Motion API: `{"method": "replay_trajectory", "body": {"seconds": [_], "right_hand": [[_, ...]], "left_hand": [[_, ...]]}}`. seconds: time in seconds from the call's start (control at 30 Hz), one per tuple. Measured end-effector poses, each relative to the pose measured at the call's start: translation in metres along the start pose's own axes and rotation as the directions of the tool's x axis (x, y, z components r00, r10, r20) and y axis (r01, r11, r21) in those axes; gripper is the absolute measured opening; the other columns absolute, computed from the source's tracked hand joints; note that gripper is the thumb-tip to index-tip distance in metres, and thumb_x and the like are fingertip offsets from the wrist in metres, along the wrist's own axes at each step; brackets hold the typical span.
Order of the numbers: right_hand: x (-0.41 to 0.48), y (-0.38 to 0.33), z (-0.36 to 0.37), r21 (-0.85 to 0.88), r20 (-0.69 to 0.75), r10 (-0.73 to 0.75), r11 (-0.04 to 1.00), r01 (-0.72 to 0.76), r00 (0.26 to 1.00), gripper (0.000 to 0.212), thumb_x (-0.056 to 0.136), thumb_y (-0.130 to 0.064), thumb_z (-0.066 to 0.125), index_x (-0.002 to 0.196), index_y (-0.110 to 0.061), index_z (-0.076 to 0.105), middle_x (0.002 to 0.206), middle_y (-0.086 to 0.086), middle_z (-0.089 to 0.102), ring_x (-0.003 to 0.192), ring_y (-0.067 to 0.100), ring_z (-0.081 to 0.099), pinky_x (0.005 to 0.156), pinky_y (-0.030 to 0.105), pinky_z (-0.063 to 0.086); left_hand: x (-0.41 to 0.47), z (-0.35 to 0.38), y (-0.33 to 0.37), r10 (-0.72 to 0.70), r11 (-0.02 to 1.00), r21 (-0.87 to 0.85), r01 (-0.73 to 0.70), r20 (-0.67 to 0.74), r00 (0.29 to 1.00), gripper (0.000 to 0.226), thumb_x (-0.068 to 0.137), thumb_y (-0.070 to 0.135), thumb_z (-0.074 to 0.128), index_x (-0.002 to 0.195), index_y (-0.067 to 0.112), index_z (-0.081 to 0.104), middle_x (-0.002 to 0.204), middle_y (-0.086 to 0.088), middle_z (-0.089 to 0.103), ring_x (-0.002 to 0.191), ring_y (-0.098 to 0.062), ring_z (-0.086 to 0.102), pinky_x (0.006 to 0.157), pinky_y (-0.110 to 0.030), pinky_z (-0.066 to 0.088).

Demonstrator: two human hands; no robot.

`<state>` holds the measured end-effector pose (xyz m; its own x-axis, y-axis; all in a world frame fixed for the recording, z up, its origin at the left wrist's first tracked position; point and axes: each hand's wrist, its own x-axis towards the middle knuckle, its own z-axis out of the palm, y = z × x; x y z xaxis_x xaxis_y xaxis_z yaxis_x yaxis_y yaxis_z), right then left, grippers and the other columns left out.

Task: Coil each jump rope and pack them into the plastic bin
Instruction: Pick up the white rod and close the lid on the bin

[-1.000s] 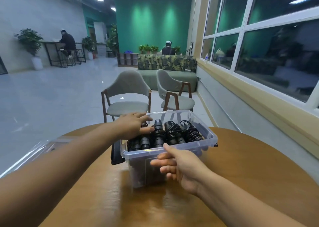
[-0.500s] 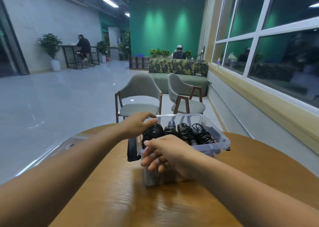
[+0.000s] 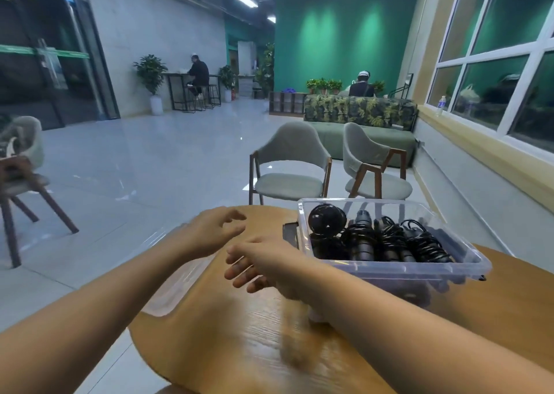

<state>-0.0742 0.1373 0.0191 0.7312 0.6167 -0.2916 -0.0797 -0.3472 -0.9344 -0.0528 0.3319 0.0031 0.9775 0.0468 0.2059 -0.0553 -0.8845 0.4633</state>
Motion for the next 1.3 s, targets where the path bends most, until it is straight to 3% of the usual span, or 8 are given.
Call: {"method": "replay_trajectory", "body": {"seconds": [0.07,0.2,0.37,0.53,0.73,0.83,1.07,1.3], "right_hand": [[0.016,0.004,0.011,-0.006,-0.012,0.011,1.0,-0.011,1.0,0.025,0.105,-0.03,0.06,0.114,-0.008,0.07,0.1,0.013,0.076,0.078,0.021,0.07,0.067,0.028,0.055],[0.044,0.011,0.027,0.005,-0.053,0.044,0.999,-0.043,0.998,0.019,0.105,-0.025,0.059,0.113,-0.01,0.067,0.093,0.009,0.072,0.072,0.017,0.068,0.061,0.025,0.055],[0.061,0.02,0.039,0.02,-0.047,0.136,0.991,-0.135,0.99,0.015,0.108,-0.021,0.054,0.111,-0.008,0.062,0.089,0.009,0.067,0.066,0.016,0.061,0.057,0.024,0.05],[0.072,0.033,0.042,0.01,-0.064,0.17,0.985,-0.17,0.983,0.019,0.107,-0.024,0.056,0.112,-0.008,0.064,0.094,0.011,0.07,0.074,0.02,0.064,0.065,0.029,0.052],[0.076,0.043,0.039,0.022,-0.067,0.179,0.984,-0.178,0.982,0.024,0.107,-0.025,0.058,0.118,-0.005,0.065,0.096,0.012,0.072,0.076,0.021,0.067,0.065,0.029,0.053],[0.074,0.041,0.036,0.051,-0.046,0.18,0.983,-0.178,0.983,0.022,0.108,-0.025,0.057,0.118,-0.006,0.064,0.095,0.011,0.072,0.077,0.021,0.067,0.064,0.028,0.054],[0.065,0.028,0.03,0.102,-0.031,0.125,0.987,-0.121,0.992,0.021,0.108,-0.026,0.057,0.116,-0.009,0.065,0.098,0.01,0.073,0.083,0.022,0.069,0.065,0.028,0.055],[0.046,0.006,0.024,0.186,-0.021,0.079,0.98,-0.074,0.997,0.028,0.11,-0.035,0.055,0.117,-0.009,0.064,0.107,0.013,0.075,0.088,0.022,0.073,0.069,0.027,0.058]], "left_hand": [[-0.012,0.0,-0.029,-0.055,0.998,0.004,0.055,-0.006,0.998,0.023,0.098,0.054,0.06,0.119,0.045,0.064,0.131,0.015,0.066,0.115,-0.01,0.064,0.098,-0.04,0.058],[-0.029,0.014,-0.072,-0.121,0.985,0.121,0.121,-0.005,0.993,0.04,0.089,0.062,0.065,0.119,0.036,0.069,0.12,0.016,0.07,0.101,-0.004,0.064,0.083,-0.022,0.054],[-0.037,0.048,-0.101,-0.265,0.943,0.208,0.259,0.002,0.964,0.052,0.079,0.06,0.075,0.119,0.03,0.06,0.117,0.007,0.065,0.094,-0.01,0.062,0.081,-0.031,0.058],[-0.039,0.065,-0.11,-0.314,0.913,0.252,0.322,-0.07,0.947,0.031,0.089,0.042,0.074,0.109,0.03,0.054,0.111,0.009,0.06,0.089,-0.012,0.059,0.065,-0.024,0.044],[-0.038,0.072,-0.116,-0.281,0.908,0.296,0.298,-0.1,0.955,0.017,0.097,0.028,0.058,0.081,0.027,0.052,0.081,0.006,0.058,0.071,-0.009,0.053,0.055,-0.027,0.038],[-0.035,0.063,-0.116,-0.263,0.932,0.217,0.29,-0.146,0.954,0.019,0.094,0.028,0.058,0.076,0.025,0.051,0.072,0.006,0.058,0.068,-0.016,0.057,0.06,-0.034,0.051],[-0.02,0.001,-0.075,-0.18,0.961,0.129,0.243,-0.37,0.911,0.021,0.094,0.025,0.062,0.076,0.017,0.053,0.073,-0.001,0.06,0.07,-0.027,0.057,0.058,-0.035,0.04],[-0.007,-0.043,0.003,-0.08,0.997,-0.021,0.08,-0.493,0.866,0.022,0.098,0.023,0.065,0.079,0.017,0.056,0.073,0.001,0.06,0.066,-0.016,0.056,0.055,-0.028,0.04]]}}
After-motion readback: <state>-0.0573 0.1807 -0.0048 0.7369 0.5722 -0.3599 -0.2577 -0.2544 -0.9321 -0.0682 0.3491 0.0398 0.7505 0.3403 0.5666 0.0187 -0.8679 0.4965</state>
